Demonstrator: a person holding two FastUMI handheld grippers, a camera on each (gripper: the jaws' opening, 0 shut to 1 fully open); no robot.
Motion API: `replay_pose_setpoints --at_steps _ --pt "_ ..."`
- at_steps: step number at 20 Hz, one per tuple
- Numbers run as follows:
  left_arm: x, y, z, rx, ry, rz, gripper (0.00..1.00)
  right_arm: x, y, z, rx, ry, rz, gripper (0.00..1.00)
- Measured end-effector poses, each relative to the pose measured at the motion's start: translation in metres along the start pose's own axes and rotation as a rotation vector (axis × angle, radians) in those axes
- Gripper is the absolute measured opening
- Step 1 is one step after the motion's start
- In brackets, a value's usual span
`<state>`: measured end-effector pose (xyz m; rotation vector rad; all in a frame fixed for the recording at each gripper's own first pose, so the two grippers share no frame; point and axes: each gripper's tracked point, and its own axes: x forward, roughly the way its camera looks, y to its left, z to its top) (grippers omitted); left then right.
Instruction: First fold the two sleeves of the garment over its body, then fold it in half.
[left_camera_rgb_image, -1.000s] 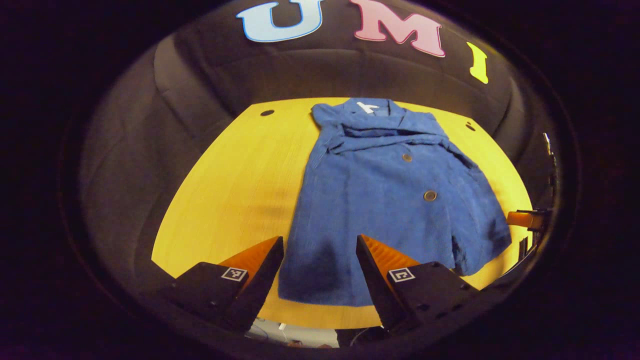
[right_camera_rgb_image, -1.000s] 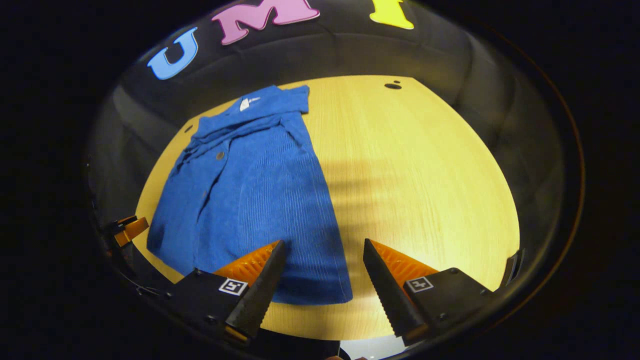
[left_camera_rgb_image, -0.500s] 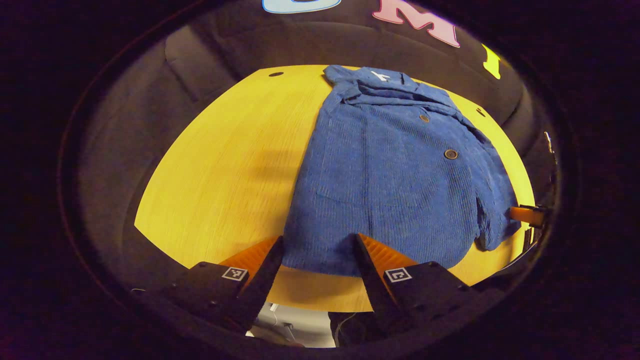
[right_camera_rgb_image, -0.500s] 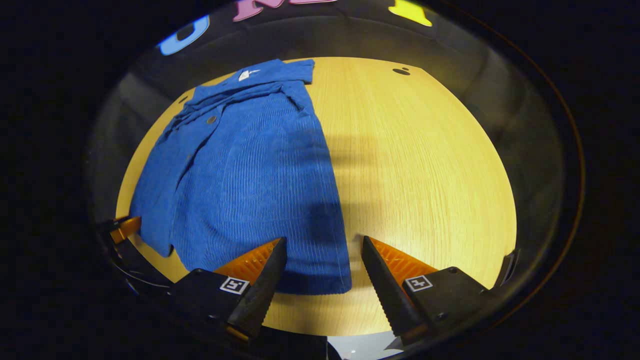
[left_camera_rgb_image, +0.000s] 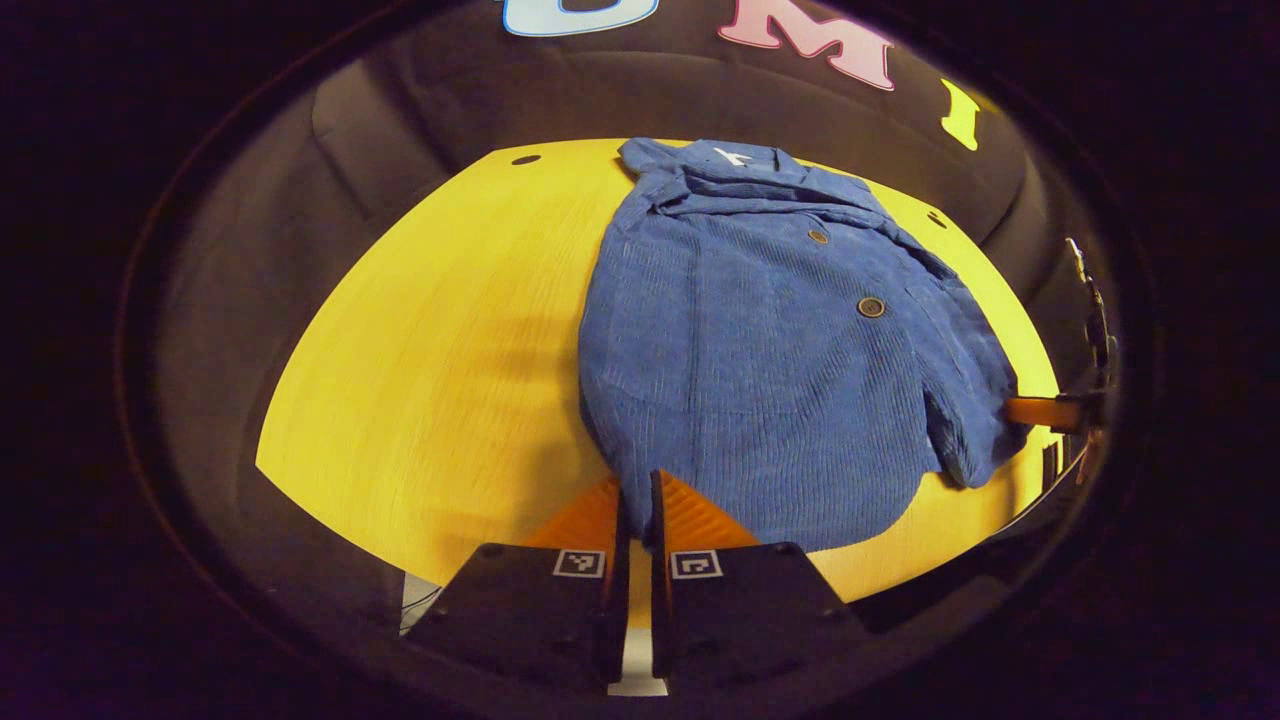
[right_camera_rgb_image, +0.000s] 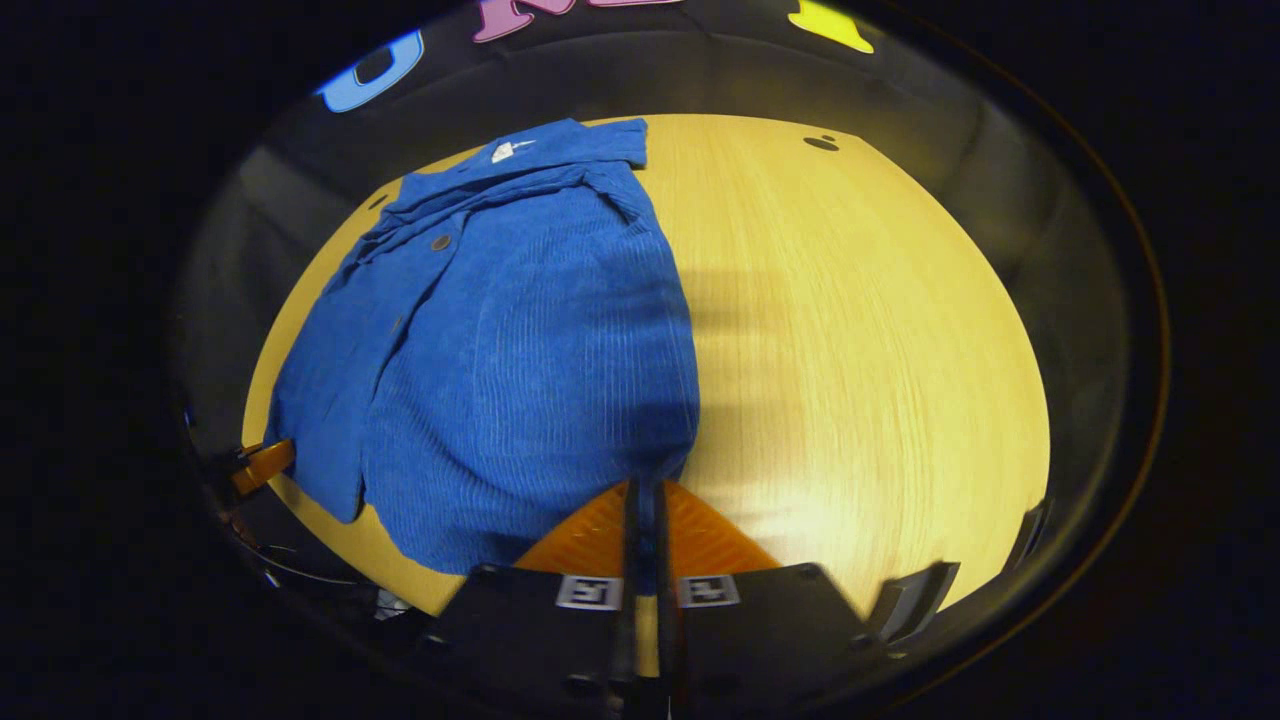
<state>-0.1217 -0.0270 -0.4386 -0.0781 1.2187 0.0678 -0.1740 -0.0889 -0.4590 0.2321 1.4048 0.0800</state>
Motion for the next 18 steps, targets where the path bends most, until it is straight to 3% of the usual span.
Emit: replay_pose_setpoints --at_steps 2,4,8,12,15,18 --pt "-0.005 -0.017 0.003 -0.031 0.005 -0.062 0.02 0.003 0.012 -0.002 0.056 0.017 0.064 0.01" --pt "-0.002 -0.027 -0.001 -0.058 0.033 -0.104 0.0 0.003 0.013 0.001 0.06 0.022 0.071 0.01" --pt "-0.021 -0.037 0.019 -0.119 0.025 -0.126 0.0 -0.014 0.027 0.015 0.032 -0.003 0.094 0.01" --pt "-0.048 -0.046 0.064 -0.136 -0.047 -0.174 0.0 -0.036 0.047 0.05 0.004 -0.059 0.131 0.01" --pt "-0.061 -0.045 0.102 -0.136 -0.098 -0.187 0.0 -0.049 0.077 0.091 0.048 -0.108 0.204 0.01" --pt "-0.074 -0.046 0.143 -0.139 -0.155 -0.205 0.0 -0.057 0.097 0.133 0.006 -0.163 0.237 0.01"
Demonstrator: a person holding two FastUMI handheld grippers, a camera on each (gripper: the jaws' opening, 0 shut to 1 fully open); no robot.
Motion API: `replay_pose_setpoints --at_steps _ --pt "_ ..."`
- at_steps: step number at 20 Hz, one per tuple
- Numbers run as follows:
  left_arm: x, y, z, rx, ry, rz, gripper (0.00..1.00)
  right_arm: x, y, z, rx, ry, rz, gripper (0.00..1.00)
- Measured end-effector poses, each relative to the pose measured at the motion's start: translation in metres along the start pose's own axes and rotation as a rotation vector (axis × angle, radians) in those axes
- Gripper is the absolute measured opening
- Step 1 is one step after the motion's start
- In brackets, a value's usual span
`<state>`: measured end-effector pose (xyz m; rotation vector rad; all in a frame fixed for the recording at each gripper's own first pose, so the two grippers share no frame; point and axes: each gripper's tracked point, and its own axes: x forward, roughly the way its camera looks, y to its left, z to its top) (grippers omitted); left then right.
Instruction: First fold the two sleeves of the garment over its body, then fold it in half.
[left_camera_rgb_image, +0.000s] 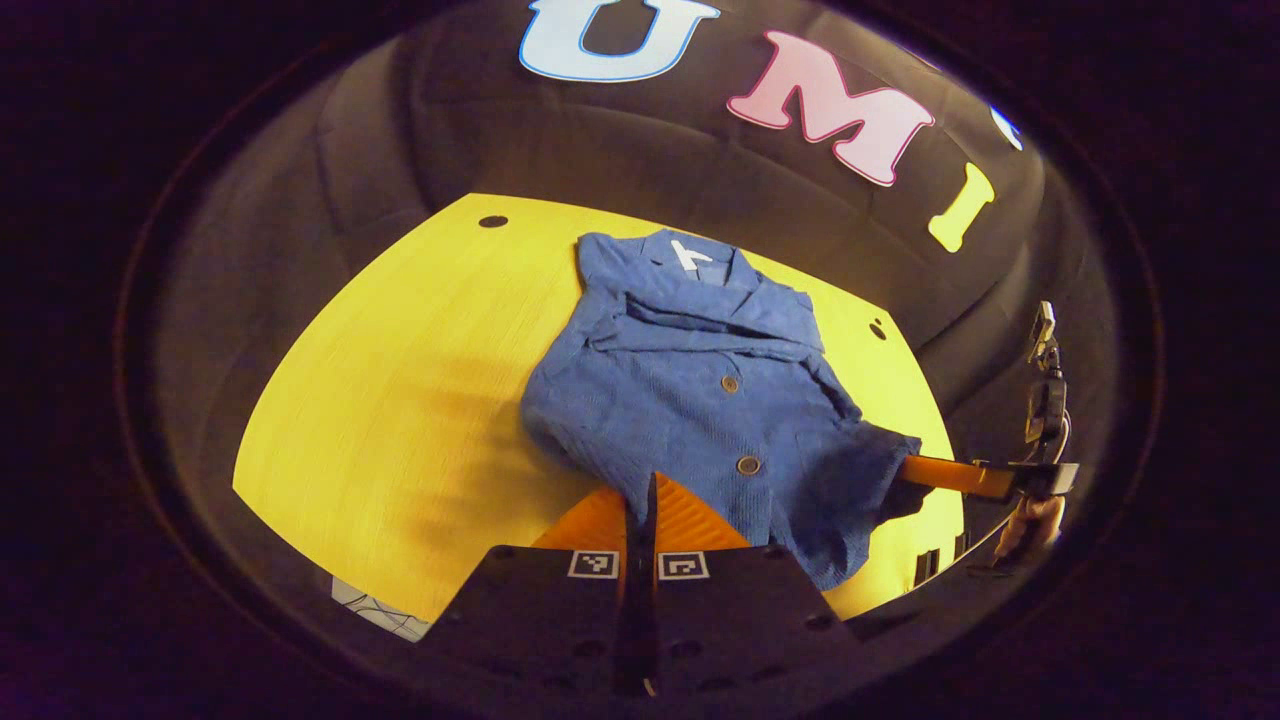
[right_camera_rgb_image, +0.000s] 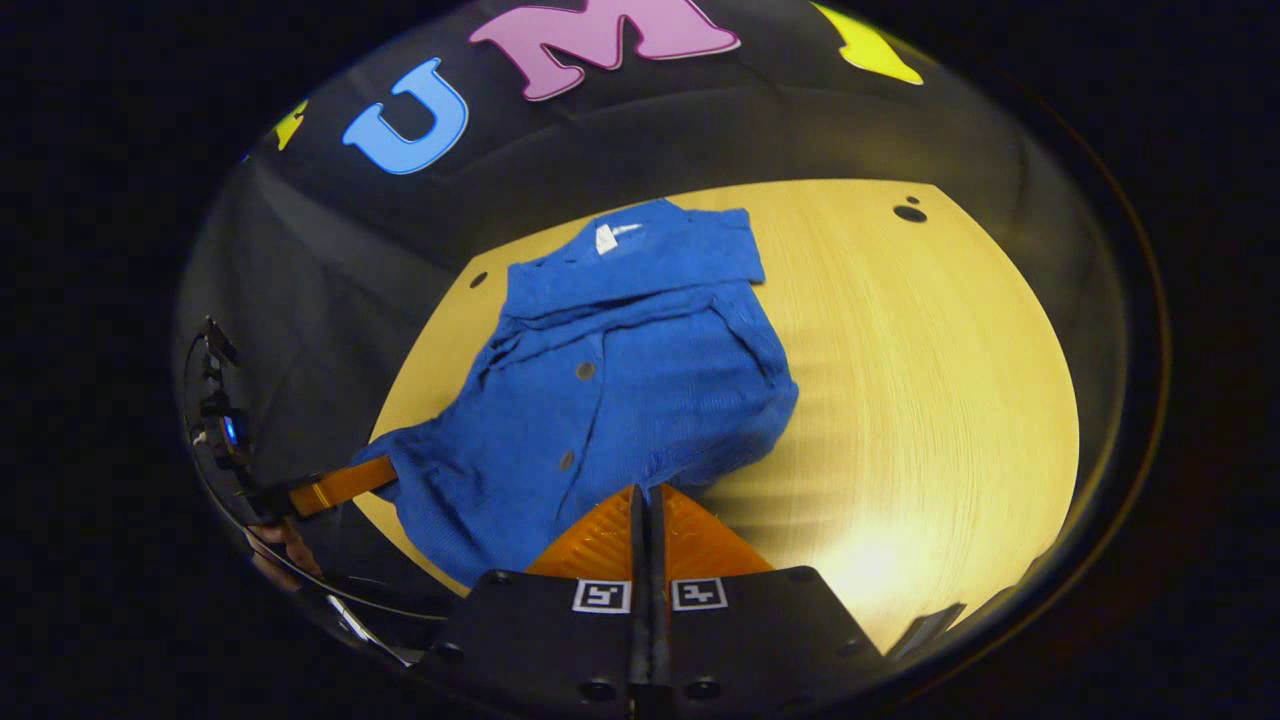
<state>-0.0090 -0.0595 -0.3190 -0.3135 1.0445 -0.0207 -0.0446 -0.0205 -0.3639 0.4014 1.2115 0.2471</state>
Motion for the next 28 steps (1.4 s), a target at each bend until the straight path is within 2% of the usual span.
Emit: replay_pose_setpoints --at_steps 5,10,13,19,23,26,27,28 --pt "0.013 -0.017 0.095 0.051 -0.119 -0.04 0.0 0.011 0.02 0.087 -0.053 -0.11 0.044 0.01" --pt "0.051 -0.015 0.192 0.092 -0.227 -0.041 0.0 0.038 0.007 0.183 -0.092 -0.237 0.013 0.0" --pt "0.098 -0.008 0.243 0.106 -0.28 -0.029 0.0 0.07 -0.011 0.242 -0.074 -0.321 -0.025 0.0" --pt "0.205 0.02 0.327 0.095 -0.418 -0.016 0.0 0.144 -0.049 0.327 -0.034 -0.453 -0.082 0.0" --pt "0.281 0.054 0.347 0.116 -0.476 0.036 0.0 0.199 -0.088 0.357 -0.036 -0.504 -0.165 0.0" --pt "0.311 0.071 0.348 0.107 -0.497 0.08 0.02 0.233 -0.11 0.354 -0.017 -0.498 -0.204 0.02" --pt "0.315 0.072 0.348 0.104 -0.504 0.085 0.08 0.24 -0.117 0.351 -0.023 -0.487 -0.224 0.06" --pt "0.321 0.072 0.347 0.104 -0.505 0.084 0.08 0.247 -0.119 0.347 -0.037 -0.477 -0.229 0.14"
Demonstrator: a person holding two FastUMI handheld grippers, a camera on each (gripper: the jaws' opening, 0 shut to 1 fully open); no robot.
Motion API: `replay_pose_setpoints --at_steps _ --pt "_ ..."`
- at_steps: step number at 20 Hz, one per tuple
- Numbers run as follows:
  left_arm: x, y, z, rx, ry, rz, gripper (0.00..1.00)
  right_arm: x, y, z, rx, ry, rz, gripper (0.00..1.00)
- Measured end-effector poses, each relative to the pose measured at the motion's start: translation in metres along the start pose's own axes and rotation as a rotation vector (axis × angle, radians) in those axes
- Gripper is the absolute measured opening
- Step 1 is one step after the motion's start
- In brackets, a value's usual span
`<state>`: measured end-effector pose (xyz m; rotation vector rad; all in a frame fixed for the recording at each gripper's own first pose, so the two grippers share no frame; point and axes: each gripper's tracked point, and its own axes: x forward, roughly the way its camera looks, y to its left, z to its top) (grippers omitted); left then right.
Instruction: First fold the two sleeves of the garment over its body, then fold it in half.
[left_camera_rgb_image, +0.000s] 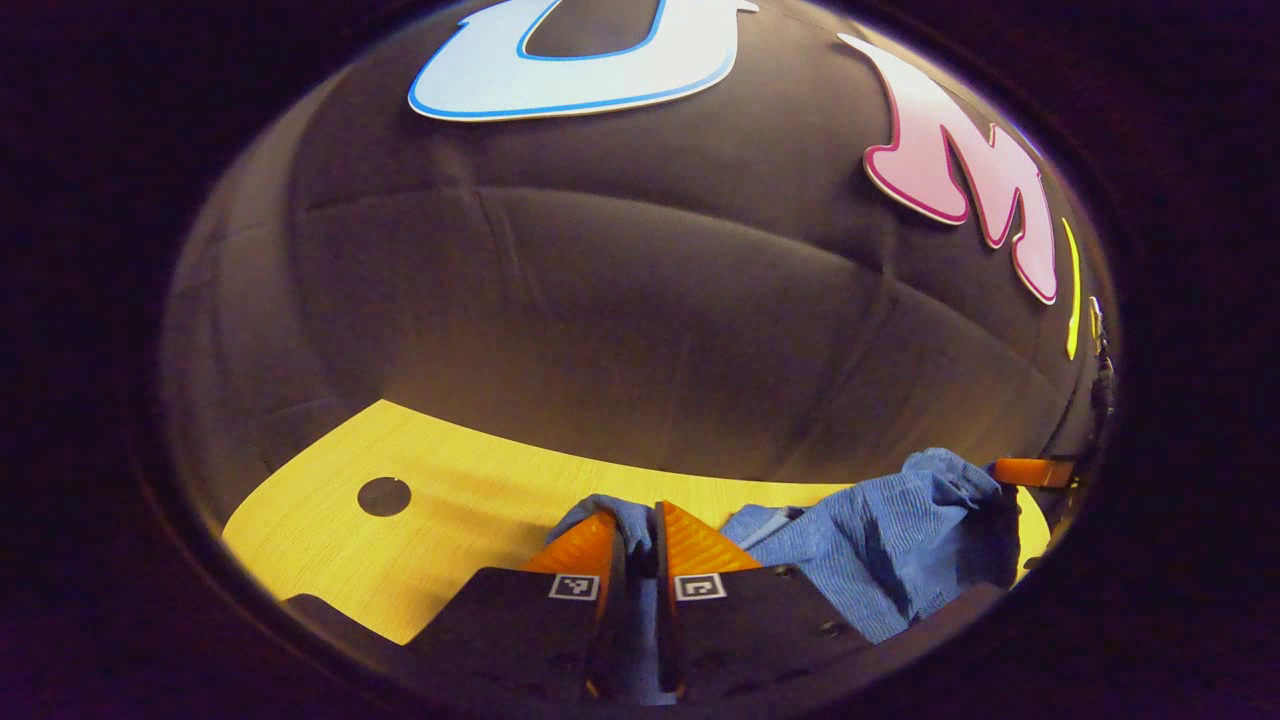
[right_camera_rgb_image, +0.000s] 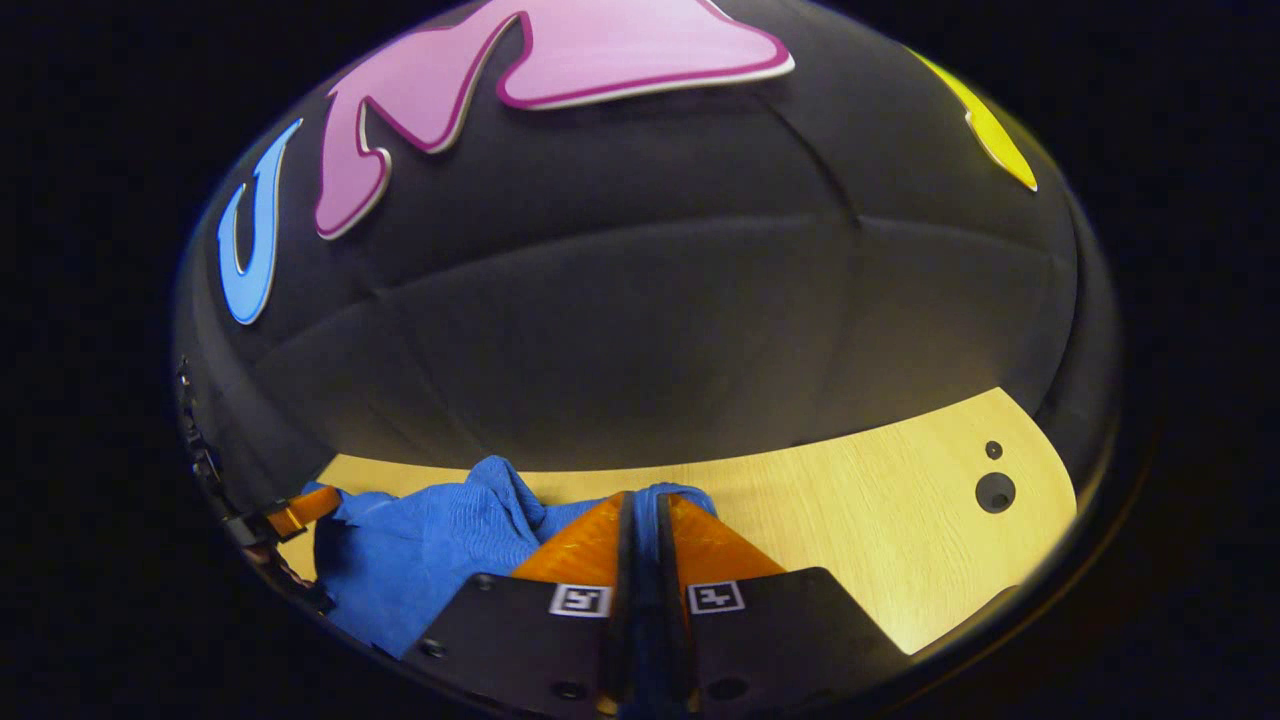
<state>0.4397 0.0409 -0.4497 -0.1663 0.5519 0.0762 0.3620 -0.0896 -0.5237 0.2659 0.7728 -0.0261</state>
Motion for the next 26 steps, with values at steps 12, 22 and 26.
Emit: replay_pose_setpoints --at_steps 12,22,26 --pt "-0.115 -0.058 0.065 0.094 -0.27 -0.057 0.85 -0.116 -0.002 0.052 -0.133 -0.322 -0.108 0.96" --pt "-0.404 -0.101 0.099 0.204 -0.612 -0.107 0.82 -0.327 0.072 0.076 -0.324 -0.667 -0.173 0.97" --pt "-0.482 -0.1 0.075 0.131 -0.536 -0.115 0.82 -0.401 0.11 0.059 -0.378 -0.682 -0.112 0.96"
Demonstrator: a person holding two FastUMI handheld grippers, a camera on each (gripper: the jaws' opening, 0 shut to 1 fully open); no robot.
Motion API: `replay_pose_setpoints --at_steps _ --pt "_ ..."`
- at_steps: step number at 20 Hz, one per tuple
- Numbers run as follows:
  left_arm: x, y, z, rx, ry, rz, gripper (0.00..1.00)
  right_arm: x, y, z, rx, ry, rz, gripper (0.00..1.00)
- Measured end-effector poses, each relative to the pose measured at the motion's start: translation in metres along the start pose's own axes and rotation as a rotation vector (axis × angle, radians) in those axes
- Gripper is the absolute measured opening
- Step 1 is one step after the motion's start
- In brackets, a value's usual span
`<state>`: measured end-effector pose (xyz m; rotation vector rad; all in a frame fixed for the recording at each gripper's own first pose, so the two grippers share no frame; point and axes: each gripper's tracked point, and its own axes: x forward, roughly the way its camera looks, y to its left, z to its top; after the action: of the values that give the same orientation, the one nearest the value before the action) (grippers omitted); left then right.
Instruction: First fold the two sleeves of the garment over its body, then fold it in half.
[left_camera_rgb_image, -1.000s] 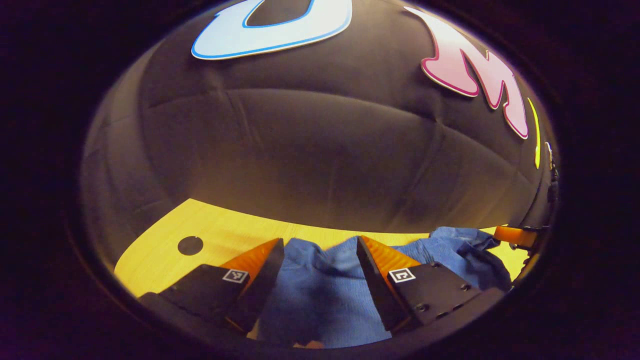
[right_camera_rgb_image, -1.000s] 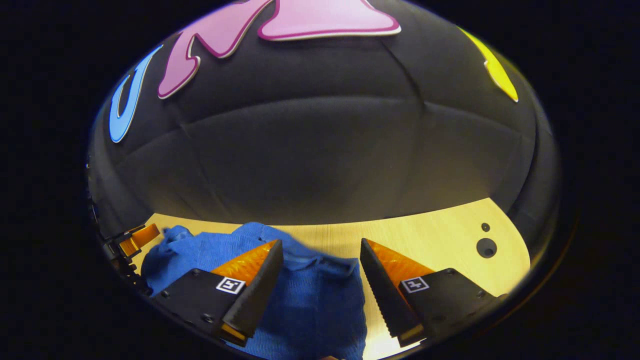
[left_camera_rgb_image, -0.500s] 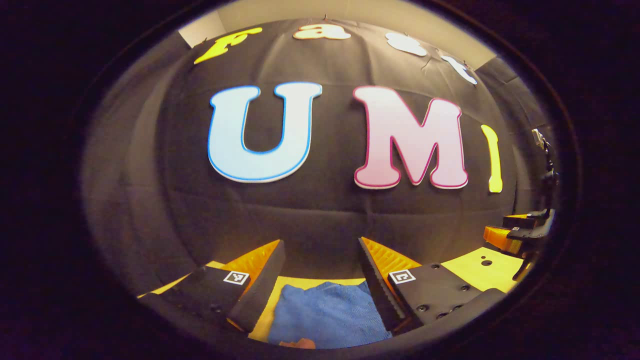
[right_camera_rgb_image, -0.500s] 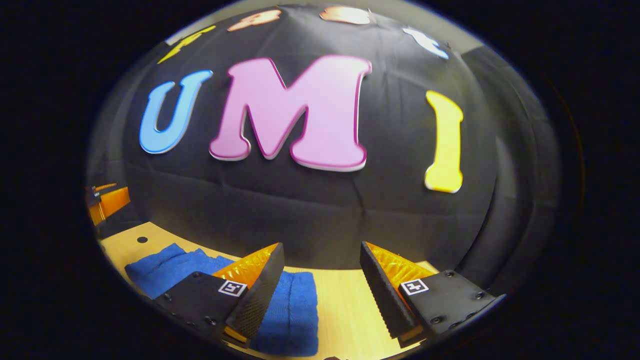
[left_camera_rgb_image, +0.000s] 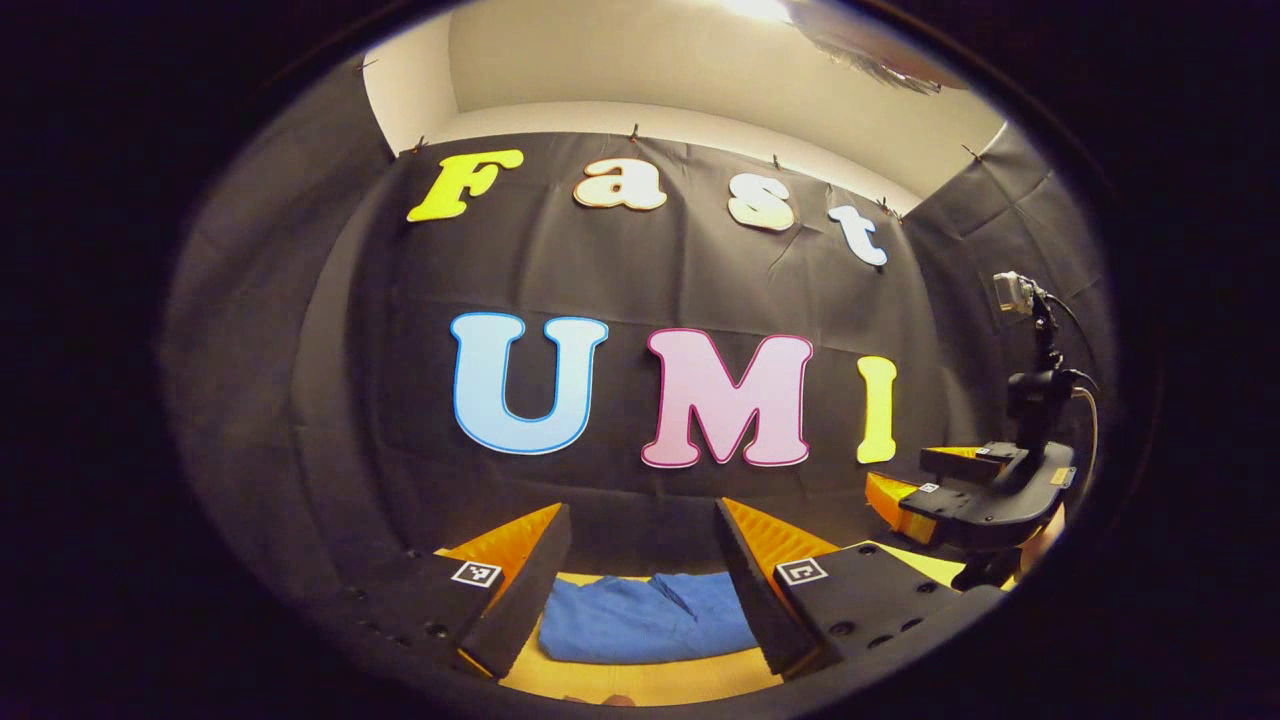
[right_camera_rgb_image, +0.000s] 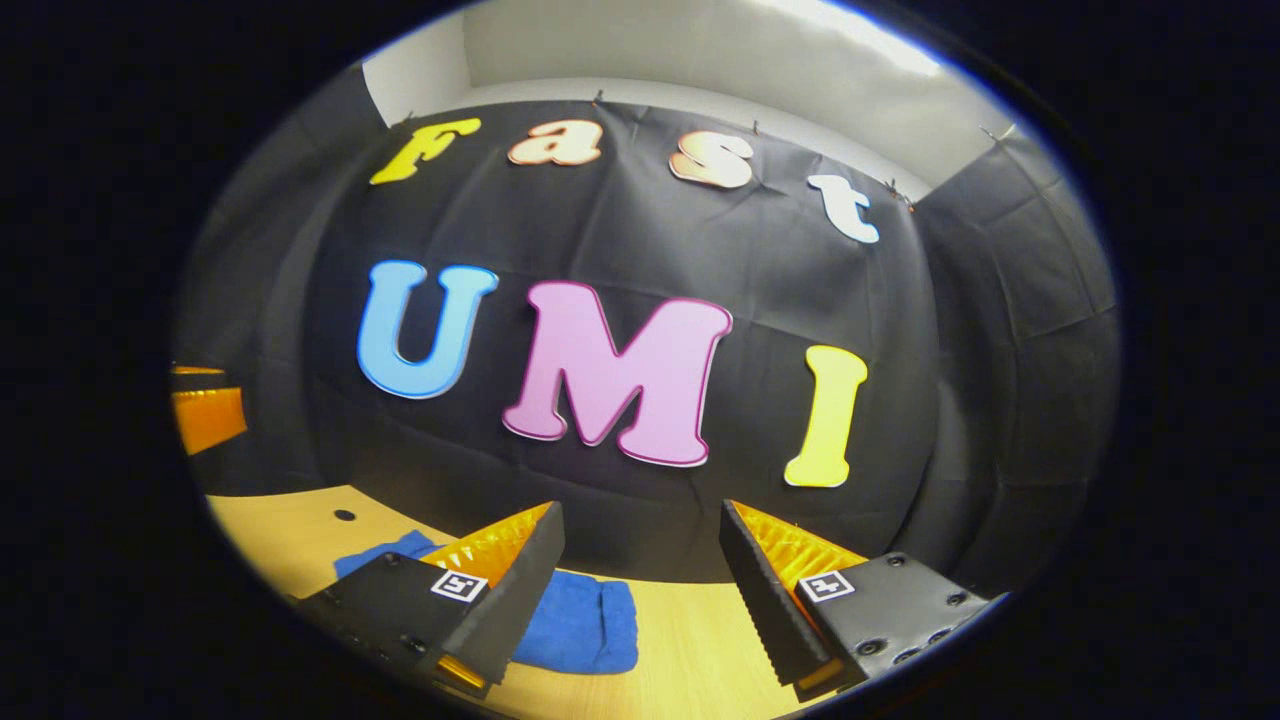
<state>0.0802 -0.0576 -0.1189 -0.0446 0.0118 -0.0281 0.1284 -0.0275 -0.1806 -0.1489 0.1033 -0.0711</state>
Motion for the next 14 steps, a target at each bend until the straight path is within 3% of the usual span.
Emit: replay_pose_setpoints --at_steps 2,5,9,14 --pt "-0.035 0.009 0.008 0.001 0.032 0.04 0.82 -0.034 0.005 0.012 -0.022 0.014 0.012 0.96" --pt "-0.082 0.016 0.023 -0.026 0.048 0.071 0.82 -0.09 0.035 0.022 0.016 0.05 0.102 0.97" --pt "-0.124 0.025 0.036 0.025 0.069 0.098 0.82 -0.149 0.042 0.045 -0.013 0.073 0.142 0.96" --pt "-0.142 0.013 0.054 0.045 0.102 0.083 0.82 -0.18 0.026 0.07 0.059 0.112 0.122 0.97"
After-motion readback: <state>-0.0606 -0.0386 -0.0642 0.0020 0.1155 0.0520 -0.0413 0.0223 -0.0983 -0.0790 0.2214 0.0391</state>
